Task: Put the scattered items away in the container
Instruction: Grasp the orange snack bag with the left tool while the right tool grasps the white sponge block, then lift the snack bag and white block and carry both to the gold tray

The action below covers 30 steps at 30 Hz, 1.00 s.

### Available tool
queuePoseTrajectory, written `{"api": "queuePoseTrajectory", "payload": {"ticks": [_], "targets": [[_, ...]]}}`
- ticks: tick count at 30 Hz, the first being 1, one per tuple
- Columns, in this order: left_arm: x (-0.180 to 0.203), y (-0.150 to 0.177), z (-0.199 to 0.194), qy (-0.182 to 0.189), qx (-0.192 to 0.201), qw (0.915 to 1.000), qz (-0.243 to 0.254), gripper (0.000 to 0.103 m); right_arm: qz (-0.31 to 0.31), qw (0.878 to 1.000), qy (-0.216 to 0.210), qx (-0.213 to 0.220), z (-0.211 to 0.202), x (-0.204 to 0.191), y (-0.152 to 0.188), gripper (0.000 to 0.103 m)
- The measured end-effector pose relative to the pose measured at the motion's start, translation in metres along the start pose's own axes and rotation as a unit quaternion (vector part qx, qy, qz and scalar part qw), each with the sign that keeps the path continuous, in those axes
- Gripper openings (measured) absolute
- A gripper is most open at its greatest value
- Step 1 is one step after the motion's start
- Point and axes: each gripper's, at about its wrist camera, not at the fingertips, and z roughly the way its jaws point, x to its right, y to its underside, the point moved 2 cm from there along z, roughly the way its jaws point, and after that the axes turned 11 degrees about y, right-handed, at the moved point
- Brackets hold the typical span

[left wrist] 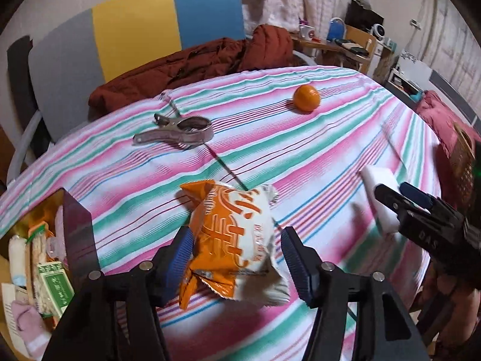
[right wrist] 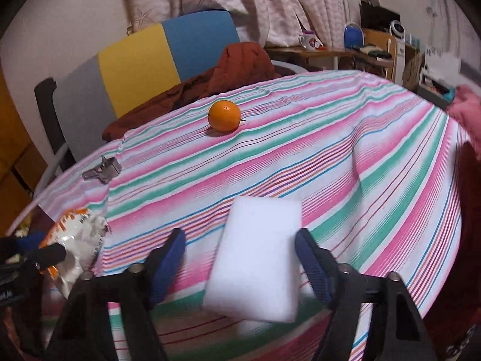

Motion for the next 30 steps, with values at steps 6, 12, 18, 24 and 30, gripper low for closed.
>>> {"api": "queuePoseTrajectory", "payload": {"ticks": [6, 12, 18, 24, 30], "targets": [[-0.012, 0.001, 0.018, 0.03, -0.001, 0.9989, -0.035, 0.065, -0.03, 0.999, 0.022, 0.026, 0.001, -0.002, 0.007, 0.055], [-0.022, 0.008, 0.024, 0.056, 0.029, 0.9947, -0.081, 0.066, -0.012, 0.999, 0.007, 0.036, -0.002, 0.005, 0.009, 0.053], [-0.006, 0.017, 0.021, 0.021, 0.035, 0.9983, -0.041, 0.062, -0.005, 0.999, -0.014, 0.037, -0.013, 0.005, 0.008, 0.035], [-0.008, 0.025, 0.005, 0.039, 0.04, 0.9968, -0.057, 0.06, -0.013, 0.999, -0.048, 0.017, -0.022, -0.011, 0.013, 0.005], [-0.015, 0.042, -0.008, 0.039, 0.045, 0.9961, -0.065, 0.06, 0.015, 0.998, -0.039, 0.045, -0.038, 0.002, 0.007, 0.03]]}}
